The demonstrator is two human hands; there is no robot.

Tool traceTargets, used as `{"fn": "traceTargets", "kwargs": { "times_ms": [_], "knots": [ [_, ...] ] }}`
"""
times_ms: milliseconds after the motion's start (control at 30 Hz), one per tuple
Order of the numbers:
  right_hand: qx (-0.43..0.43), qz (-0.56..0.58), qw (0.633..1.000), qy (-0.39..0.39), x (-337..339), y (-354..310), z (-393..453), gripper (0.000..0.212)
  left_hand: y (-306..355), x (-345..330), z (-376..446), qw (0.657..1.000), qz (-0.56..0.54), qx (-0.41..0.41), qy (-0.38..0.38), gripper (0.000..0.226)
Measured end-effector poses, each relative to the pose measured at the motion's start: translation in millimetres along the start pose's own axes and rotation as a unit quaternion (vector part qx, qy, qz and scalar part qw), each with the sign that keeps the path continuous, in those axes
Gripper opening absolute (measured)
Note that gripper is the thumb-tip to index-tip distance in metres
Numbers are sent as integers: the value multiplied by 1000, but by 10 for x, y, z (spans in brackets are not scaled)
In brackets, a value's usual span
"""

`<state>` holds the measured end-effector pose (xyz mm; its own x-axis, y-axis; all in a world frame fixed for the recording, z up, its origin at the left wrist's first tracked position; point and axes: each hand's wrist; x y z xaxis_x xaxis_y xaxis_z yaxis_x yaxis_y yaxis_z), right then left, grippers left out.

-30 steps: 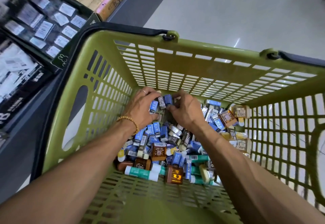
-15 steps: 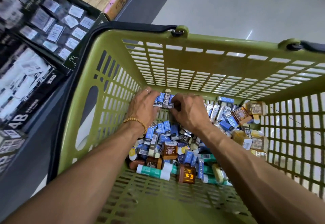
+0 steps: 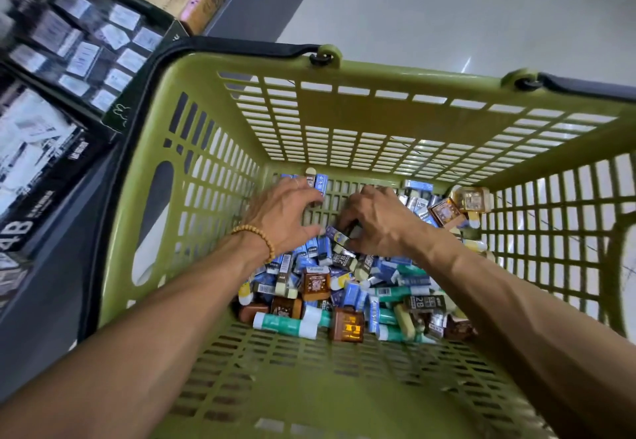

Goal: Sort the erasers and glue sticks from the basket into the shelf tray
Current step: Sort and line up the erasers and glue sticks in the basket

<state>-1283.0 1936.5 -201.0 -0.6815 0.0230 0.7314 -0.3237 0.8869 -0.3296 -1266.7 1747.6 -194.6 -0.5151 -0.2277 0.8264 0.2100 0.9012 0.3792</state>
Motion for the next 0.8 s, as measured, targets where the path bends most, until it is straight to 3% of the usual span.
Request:
{"fn": "traceTargets", "kwargs": {
  "times_ms": [133,367,567,800],
  "knots": [
    [4,-21,1000,-15,-3,-10,-19,37,11,-34,-55,995,-22,-17,-94,52],
    [-25,-14,1000,8,-74,-33,39,34,13,-48,-90,987,-125,39,-90,52],
    [-45,-11,999,17,-83,-146,4,24,17,-71,-81,988,-126,41,-78,44],
    [-72,38,996,-25,-70,-295,36,13,-32,-44,-105,977,-193,50,-71,28]
  ]
}}
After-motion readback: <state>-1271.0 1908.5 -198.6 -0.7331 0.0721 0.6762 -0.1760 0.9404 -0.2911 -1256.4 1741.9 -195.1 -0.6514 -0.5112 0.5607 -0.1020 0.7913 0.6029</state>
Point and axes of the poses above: each hand's wrist, its own z-axis towards the middle knuckle, its own x-axis out of the back of the hand, y = z × x, and after that the axes turned 7 degrees about -x, right-handed
